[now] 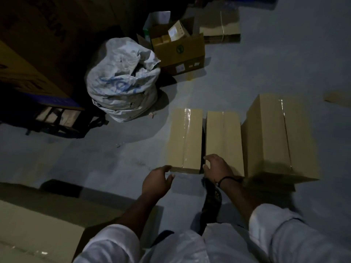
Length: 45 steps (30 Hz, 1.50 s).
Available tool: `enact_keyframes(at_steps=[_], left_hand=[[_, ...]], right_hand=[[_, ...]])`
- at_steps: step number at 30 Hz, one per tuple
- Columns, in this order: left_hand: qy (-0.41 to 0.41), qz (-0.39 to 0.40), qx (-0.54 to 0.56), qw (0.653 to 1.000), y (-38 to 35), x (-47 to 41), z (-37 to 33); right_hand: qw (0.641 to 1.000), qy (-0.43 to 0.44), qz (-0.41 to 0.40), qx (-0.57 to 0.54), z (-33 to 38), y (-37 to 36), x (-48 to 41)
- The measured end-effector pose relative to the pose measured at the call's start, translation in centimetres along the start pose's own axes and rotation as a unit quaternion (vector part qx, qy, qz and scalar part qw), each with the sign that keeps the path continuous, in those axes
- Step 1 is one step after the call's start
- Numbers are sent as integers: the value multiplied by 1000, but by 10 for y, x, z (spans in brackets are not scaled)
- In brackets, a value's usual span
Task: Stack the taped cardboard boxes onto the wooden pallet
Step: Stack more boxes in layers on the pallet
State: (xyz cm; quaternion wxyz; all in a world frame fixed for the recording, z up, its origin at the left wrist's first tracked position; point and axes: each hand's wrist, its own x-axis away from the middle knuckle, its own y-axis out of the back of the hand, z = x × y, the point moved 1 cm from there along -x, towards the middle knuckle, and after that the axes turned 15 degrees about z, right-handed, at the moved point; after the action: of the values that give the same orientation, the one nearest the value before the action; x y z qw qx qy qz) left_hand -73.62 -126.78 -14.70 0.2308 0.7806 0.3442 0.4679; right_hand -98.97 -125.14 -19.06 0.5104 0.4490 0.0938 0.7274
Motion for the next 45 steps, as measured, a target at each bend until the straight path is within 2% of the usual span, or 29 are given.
enact_keyframes(at_steps=[3,7,12,15,20,23,25,27,29,31,35,38,41,45], left_hand=[[15,2,8,1000,15,-39,-19],[24,31,32,999,24,-89,-27],[27,101,62,993,16,-177,10],[46,103,100,989,8,-235,47],[25,29,107,994,-16,-345,107],[-8,4,79,997,-42,-422,132],[-37,-14,50,998,-64,-470,151],[-42,11,27,999,-85,-511,161],[-23,55,24,998,-102,-540,169],[-27,64,31,997,-115,-557,176],[-22,27,96,995,-119,-564,174],[-35,37,66,997,-112,-548,165],[-58,37,45,997,-91,-517,148],[-39,37,40,998,-34,-447,111]], right_hand=[[999,-7,37,22,-6,20,-32],[993,-58,94,44,-8,33,-75],[984,-103,132,62,-23,25,-141],[977,-146,143,57,-41,15,-187],[983,-147,109,15,-87,-29,-298],[993,-106,12,51,-118,-54,-370],[994,-84,-21,69,-137,-72,-413],[992,-56,-54,98,-162,-89,-449],[993,-75,-50,74,-181,-108,-473],[993,-99,-43,49,-195,-125,-485],[991,-99,-69,49,-197,-133,-490],[994,-89,-63,21,-191,-129,-477],[994,-84,-64,20,-162,-104,-448],[997,-73,-38,14,-101,-51,-389]])
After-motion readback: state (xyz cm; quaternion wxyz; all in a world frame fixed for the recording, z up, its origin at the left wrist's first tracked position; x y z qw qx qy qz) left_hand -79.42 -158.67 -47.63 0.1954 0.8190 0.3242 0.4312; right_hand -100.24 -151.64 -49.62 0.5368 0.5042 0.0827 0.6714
